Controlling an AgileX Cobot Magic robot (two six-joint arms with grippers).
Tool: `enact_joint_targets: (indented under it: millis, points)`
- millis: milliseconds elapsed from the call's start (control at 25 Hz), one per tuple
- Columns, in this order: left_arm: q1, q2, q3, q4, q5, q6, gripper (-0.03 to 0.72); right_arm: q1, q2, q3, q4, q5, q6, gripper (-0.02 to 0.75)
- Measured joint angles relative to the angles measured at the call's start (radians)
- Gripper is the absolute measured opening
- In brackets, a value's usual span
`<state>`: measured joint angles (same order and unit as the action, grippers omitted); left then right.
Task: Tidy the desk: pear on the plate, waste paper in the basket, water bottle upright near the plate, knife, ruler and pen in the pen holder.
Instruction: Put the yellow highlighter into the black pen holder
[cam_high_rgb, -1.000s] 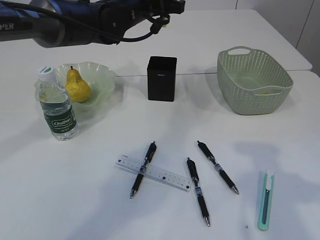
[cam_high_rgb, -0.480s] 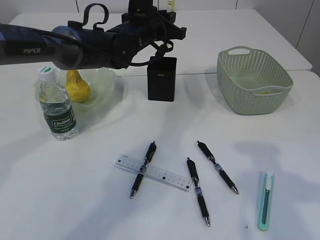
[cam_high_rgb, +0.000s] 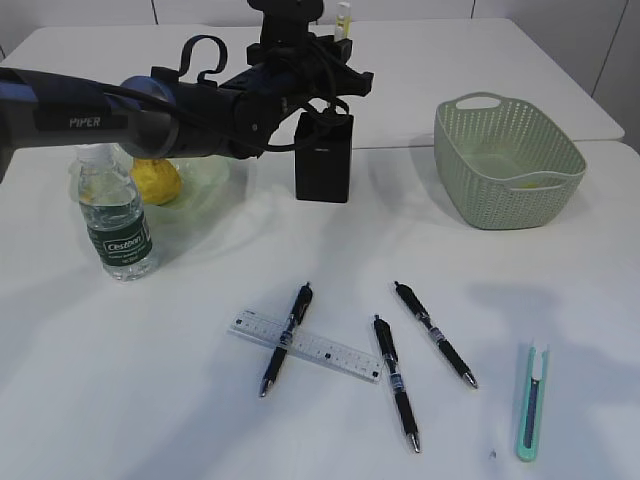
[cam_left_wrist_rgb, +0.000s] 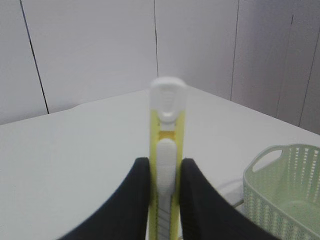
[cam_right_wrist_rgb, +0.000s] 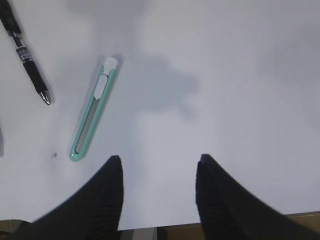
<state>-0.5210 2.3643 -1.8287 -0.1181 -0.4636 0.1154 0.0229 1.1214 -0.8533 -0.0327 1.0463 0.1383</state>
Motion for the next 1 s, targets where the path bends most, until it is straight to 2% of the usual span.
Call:
enact_joint_targets:
  millis: [480,1000]
  points:
    - [0.000,0.011,0.000,0.000,0.021,-0.002,0.097,0.000,0.000,0.000,-0.007,-0.006,0.000,0.386]
    - [0.030,0.044,0.000,0.000,0.063,-0.002,0.097,0.000,0.000,0.000,-0.007,-0.006,0.000,0.386]
